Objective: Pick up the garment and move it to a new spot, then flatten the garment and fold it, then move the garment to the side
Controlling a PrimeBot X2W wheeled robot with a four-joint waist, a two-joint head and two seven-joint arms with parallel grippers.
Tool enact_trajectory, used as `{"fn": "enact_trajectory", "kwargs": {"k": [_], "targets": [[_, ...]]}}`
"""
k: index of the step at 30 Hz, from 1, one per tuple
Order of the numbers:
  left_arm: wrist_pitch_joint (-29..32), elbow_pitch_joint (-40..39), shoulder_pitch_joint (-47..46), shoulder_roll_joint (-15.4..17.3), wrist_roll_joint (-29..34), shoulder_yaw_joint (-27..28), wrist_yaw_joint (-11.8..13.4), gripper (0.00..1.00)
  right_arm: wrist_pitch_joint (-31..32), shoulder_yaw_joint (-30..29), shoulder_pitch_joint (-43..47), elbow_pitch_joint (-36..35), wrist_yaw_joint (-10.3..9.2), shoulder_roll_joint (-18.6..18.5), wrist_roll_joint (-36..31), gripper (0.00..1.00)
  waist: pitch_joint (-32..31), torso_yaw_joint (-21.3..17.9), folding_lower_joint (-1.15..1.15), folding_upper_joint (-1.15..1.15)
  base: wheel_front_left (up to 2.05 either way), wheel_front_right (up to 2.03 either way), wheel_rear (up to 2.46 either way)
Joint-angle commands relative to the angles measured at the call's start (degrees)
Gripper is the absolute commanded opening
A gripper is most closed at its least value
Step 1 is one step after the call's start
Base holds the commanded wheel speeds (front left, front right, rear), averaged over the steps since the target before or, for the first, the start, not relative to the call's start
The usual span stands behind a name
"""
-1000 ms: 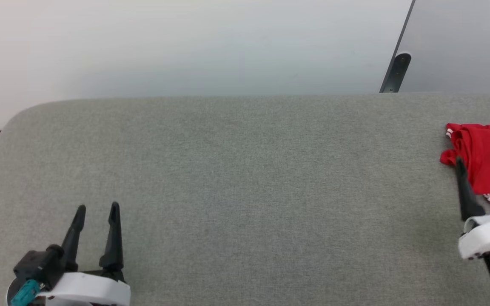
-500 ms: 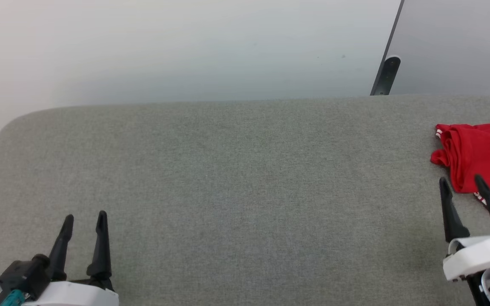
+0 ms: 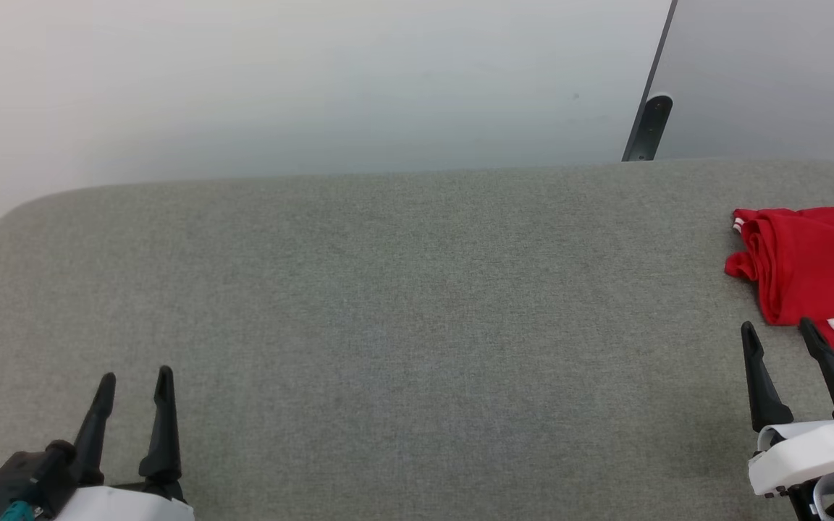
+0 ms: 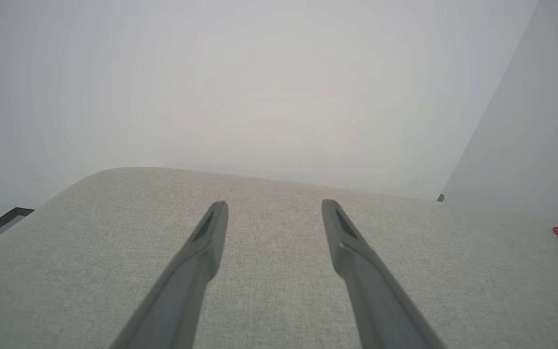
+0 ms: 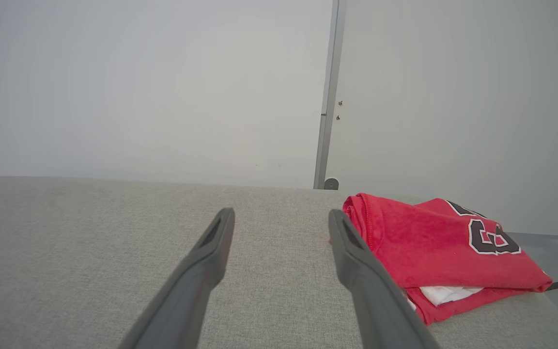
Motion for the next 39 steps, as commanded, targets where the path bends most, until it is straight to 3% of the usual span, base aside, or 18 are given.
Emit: {"fn": "enact_trajectory", "kwargs": {"k": [1,10,11,16,39], "targets": [[-0.1,-0.1,0.5,0.0,0.2,0.2,0.0,1.00,-0.3,-0.4,0.5,-0.2,-0.09,0.2,-0.2,1.00,0.0,0.0,0.00,0.00,0.00,0.00,0.00],[-0.1,0.1,0.7,0.0,1.0,1.2,0.0,1.00,-0.3,-0.2,0.9,-0.3,-0.09,0.0,-0.4,1.00,0.0,0.1,0.00,0.00,0.00,0.00,0.00],[0.0,0.3,0.1,-0.1,0.7,0.8,0.0,0.00,0.0,0.0,0.1,0.1,0.00,0.1,-0.2,0.00,0.0,0.0,0.00,0.00,0.00,0.00,0.00],[0.3,2.8,1.1,-1.7,0.0,0.3,0.0,0.00,0.7,0.3,1.6,2.5,0.00,1.5,0.5,0.00,0.0,0.0,0.00,0.00,0.00,0.00,0.00],[6.5,3.5,-1.3,-4.0,-20.8,0.5,0.0,0.00,6.7,-1.8,1.8,0.8,-0.01,4.3,23.4,0.00,-0.4,-0.1,0.00,0.00,0.00,0.00,0.00]]}}
